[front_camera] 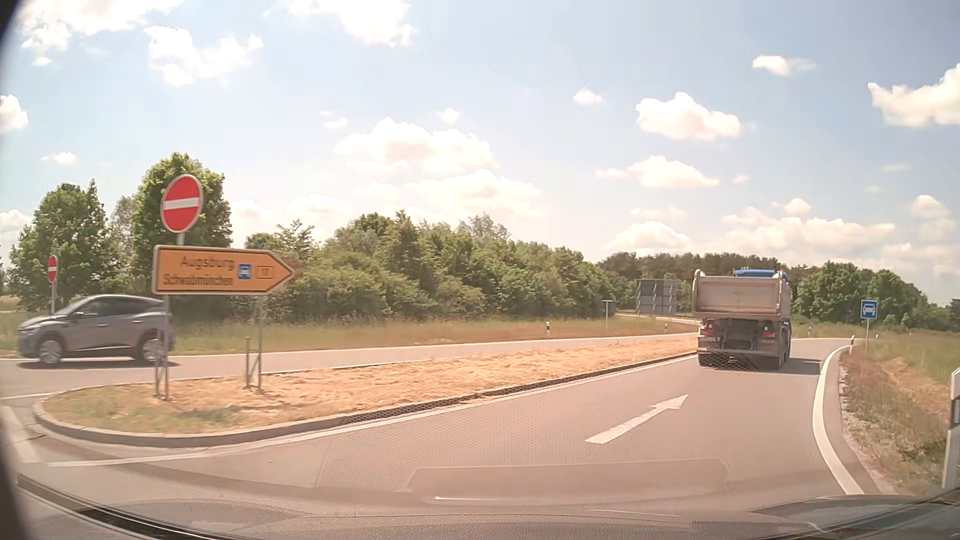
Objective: Follow the waypoints while adhering to traffic rules and regulations
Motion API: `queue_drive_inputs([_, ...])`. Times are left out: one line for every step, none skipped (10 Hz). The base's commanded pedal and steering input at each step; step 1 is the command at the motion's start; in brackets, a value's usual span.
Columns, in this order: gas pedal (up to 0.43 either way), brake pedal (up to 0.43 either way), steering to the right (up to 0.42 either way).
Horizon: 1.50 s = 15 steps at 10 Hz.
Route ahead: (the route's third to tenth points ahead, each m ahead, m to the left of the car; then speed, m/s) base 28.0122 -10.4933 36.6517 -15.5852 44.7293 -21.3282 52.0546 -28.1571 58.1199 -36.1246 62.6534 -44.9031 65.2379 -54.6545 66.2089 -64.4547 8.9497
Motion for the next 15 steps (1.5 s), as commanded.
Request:
queue_drive_inputs([0.197, 0.012, 0.171])
queue_drive_inputs([0.197, 0.012, 0.170])
queue_drive_inputs([0.197, 0.012, 0.165])
queue_drive_inputs([0.197, 0.012, 0.161])
queue_drive_inputs([0.197, 0.012, 0.156])
queue_drive_inputs([0.209, 0.012, 0.151])
queue_drive_inputs([0.209, 0.012, 0.146])
queue_drive_inputs([0.220, 0.012, 0.141])
queue_drive_inputs([0.220, 0.012, 0.135])
queue_drive_inputs([0.240, 0.012, 0.129])
queue_drive_inputs([0.248, 0.012, 0.121])
queue_drive_inputs([0.248, 0.012, 0.113])
queue_drive_inputs([0.260, 0.012, 0.102])
queue_drive_inputs([0.268, 0.012, 0.088])
queue_drive_inputs([0.268, 0.012, 0.082])
